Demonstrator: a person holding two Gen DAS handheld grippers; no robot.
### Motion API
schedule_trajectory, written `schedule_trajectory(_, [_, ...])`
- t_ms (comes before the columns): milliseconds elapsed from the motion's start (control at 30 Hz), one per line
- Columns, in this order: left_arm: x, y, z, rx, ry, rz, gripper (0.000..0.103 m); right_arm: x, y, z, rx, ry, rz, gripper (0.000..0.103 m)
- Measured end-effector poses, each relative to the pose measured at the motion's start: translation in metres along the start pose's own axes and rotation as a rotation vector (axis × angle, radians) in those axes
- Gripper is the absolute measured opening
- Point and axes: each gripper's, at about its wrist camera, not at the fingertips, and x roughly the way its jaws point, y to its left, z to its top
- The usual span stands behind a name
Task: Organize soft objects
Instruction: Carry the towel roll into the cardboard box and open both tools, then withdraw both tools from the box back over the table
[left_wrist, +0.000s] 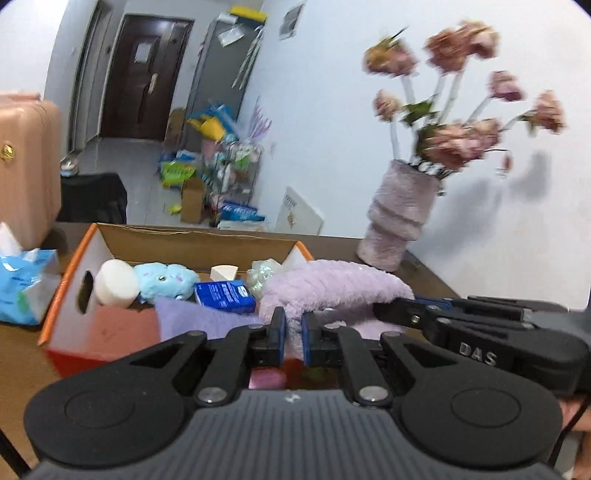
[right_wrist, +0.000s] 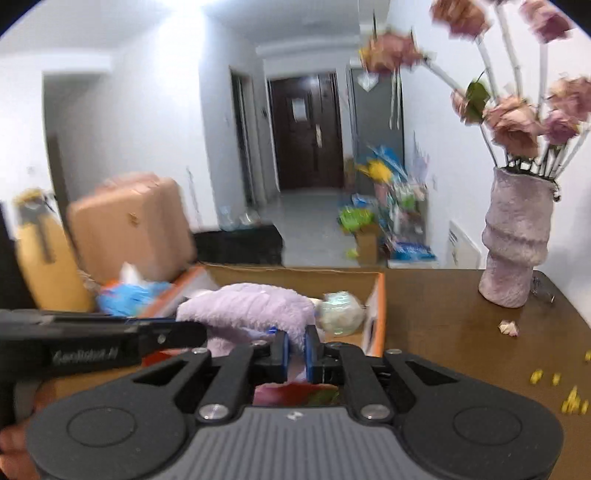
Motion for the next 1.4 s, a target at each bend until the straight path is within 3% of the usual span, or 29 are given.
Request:
schedule_trajectory(200, [0.084, 0.015, 0.004, -0.06, 0.179, 0.025, 0.01, 0.085, -0.028, 0.021, 0.005, 0.171, -0.058, 0.015])
schedule_trajectory(267, [0.098, 0.018, 0.0, -0.059, 0.199, 0.022, 0.012, 0.099, -0.033, 0.019, 0.013, 0.2, -0.068, 0.03])
schedule_trajectory(333, [0.106, 0.024, -0.004, -0.048, 0.204, 0.034, 0.022, 0.104, -0.038, 0.015, 0.027, 0.209, -0.071, 0.052])
schedule_trajectory(400, [0.108, 0.028, -0.004, -0.04, 0.193, 0.041, 0.036, 0.107, -0.044, 0.014, 0.045, 0.212, -0.064, 0.056])
schedule_trajectory(467, [0.103, 0.032, -0.005, -0.02, 0.176, 0.037, 0.042, 0.106, -0.049, 0.014, 0.065, 0.201, -0.07, 0.056])
schedule_trajectory(667, [0.069, 0.03, 0.013, 0.055, 0.1, 0.027, 0.058, 0.089, -0.052, 0.022, 0.09, 0.154, -0.07, 0.057])
schedule_trajectory(733, [0.05, 0.03, 0.021, 0.088, 0.048, 0.072, 0.069, 0.081, -0.048, 0.025, 0.084, 0.144, -0.073, 0.057])
schedule_trajectory(867, [0.008, 0.035, 0.034, 0.15, -0.049, 0.214, 0.077, 0.056, -0.034, 0.031, 0.06, 0.105, -0.081, 0.059])
schedule_trajectory(1000, [-0.033, 0.044, 0.03, 0.169, -0.106, 0.321, 0.087, 0.016, -0.017, 0.028, 0.029, -0.019, -0.081, 0.085])
schedule_trajectory(1100, [-0.06, 0.047, 0.02, 0.178, -0.188, 0.371, 0.103, -0.009, -0.002, 0.015, -0.008, -0.151, -0.1, 0.098])
schedule_trajectory(1133, [-0.069, 0.048, 0.015, 0.181, -0.22, 0.387, 0.103, -0.016, 0.003, 0.008, -0.015, -0.195, -0.104, 0.103])
schedule_trajectory(1200, [-0.083, 0.048, 0.007, 0.194, -0.253, 0.399, 0.103, -0.027, 0.012, -0.005, -0.018, -0.262, -0.113, 0.103])
schedule_trajectory(1400, [-0.111, 0.046, -0.012, 0.193, -0.283, 0.393, 0.103, -0.043, 0.031, -0.028, -0.009, -0.295, -0.124, 0.103])
